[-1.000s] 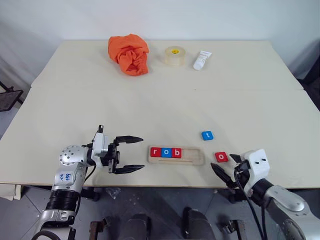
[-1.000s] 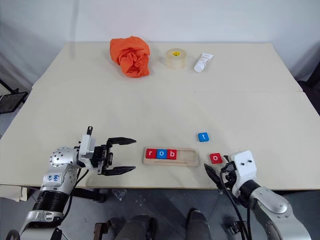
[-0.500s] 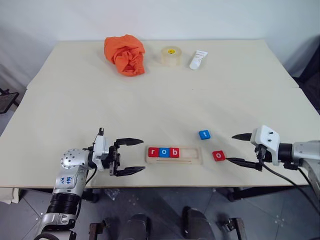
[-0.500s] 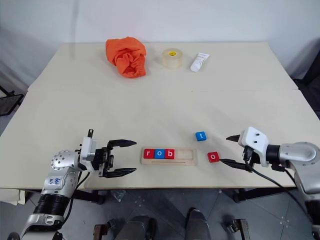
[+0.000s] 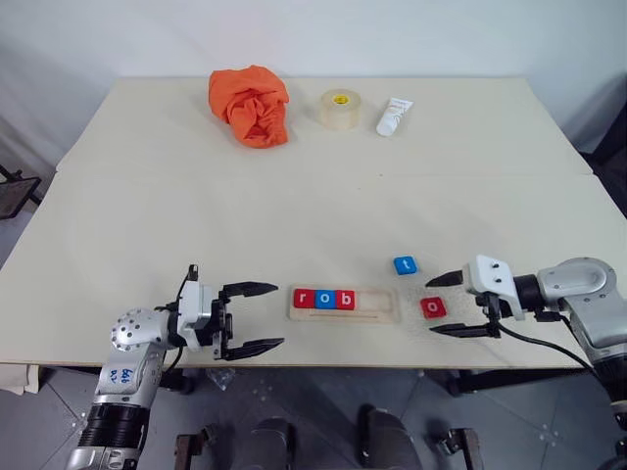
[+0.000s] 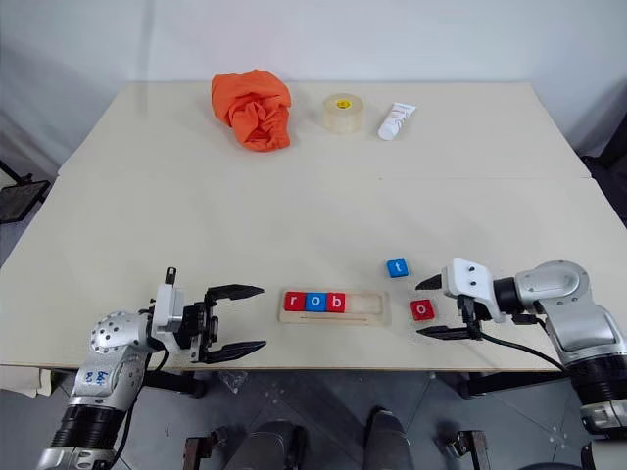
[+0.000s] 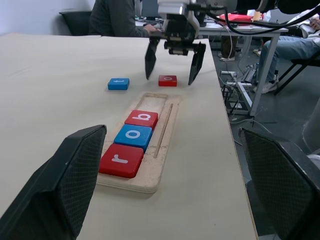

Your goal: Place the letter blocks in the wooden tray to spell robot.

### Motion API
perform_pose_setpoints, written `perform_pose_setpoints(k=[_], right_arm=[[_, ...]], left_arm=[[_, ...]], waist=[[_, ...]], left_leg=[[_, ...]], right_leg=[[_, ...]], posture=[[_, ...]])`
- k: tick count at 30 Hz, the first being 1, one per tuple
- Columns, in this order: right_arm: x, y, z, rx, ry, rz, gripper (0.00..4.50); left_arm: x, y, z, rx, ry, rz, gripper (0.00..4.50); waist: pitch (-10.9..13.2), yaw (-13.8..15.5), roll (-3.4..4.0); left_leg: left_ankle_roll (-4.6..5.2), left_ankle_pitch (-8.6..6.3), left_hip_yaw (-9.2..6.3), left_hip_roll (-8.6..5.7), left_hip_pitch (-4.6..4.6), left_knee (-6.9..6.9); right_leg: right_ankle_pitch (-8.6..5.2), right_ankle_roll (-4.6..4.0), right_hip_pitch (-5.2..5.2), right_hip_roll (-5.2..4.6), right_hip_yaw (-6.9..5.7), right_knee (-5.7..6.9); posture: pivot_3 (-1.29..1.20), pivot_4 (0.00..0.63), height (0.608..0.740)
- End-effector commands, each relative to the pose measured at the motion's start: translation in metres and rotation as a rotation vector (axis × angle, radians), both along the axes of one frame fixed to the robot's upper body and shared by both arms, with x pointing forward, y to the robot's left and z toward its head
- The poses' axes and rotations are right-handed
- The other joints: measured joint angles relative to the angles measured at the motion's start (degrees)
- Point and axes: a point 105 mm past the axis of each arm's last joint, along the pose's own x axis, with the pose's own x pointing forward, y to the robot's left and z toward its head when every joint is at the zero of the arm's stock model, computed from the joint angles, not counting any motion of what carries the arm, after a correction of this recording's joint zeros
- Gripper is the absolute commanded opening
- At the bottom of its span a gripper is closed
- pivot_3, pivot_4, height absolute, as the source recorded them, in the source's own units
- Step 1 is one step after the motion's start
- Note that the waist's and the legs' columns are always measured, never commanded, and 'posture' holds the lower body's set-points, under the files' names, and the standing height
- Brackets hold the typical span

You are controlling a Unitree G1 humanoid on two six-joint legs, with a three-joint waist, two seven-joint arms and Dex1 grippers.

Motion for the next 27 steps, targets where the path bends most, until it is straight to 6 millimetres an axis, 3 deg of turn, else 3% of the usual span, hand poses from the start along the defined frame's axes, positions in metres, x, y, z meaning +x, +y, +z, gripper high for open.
perform_pose_setpoints(k=[1,6,11,18,27], right_arm=[[0.001,-0.002,0.001,-0.013,-0.011,0.003,3.2],[0.003,-0.004,0.001,-0.008,-0.006,-0.019,1.47],[0.009,0.0,0.009,0.03,-0.018,-0.038,1.44],[0.01,0.042,0.051,0.195,-0.022,-0.027,1.44],[0.006,0.088,0.041,0.109,0.05,0.025,1.44]], left_arm=[[-0.002,0.002,0.008,-0.018,-0.032,0.006,4.5],[-0.001,0.003,0.009,-0.016,-0.033,0.01,4.5],[0.002,0.005,0.01,-0.014,-0.035,0.009,4.5],[0.004,0.012,0.011,0.006,-0.041,-0.009,4.5],[0.01,0.015,0.013,0.013,-0.056,0.0,4.5]], waist=[[0.0,0.0,0.0],[0.0,0.0,0.0],[0.0,-0.1,0.0],[0.0,-0.2,0.02],[0.0,0.1,0.01]], left_leg=[[0.0,0.0,0.0,0.0,0.01,0.0],[-0.02,0.01,0.02,0.0,0.03,0.01],[-0.02,0.01,0.02,0.01,0.03,0.02],[-0.06,0.02,0.02,0.05,0.02,0.02],[-0.04,-0.01,-0.09,0.03,-0.06,0.02]], right_leg=[[0.0,0.0,0.0,0.0,0.0,0.0],[0.0,0.0,0.01,0.0,0.0,0.02],[0.0,0.0,0.01,0.0,0.0,0.04],[0.0,-0.02,-0.04,0.0,0.0,0.08],[0.0,-0.03,-0.09,-0.01,-0.02,0.06]], posture=[[0.0,0.15,0.74],[0.0,0.15,0.74],[0.0,0.15,0.74],[0.0,0.15,0.74],[0.0,0.15,0.74]])
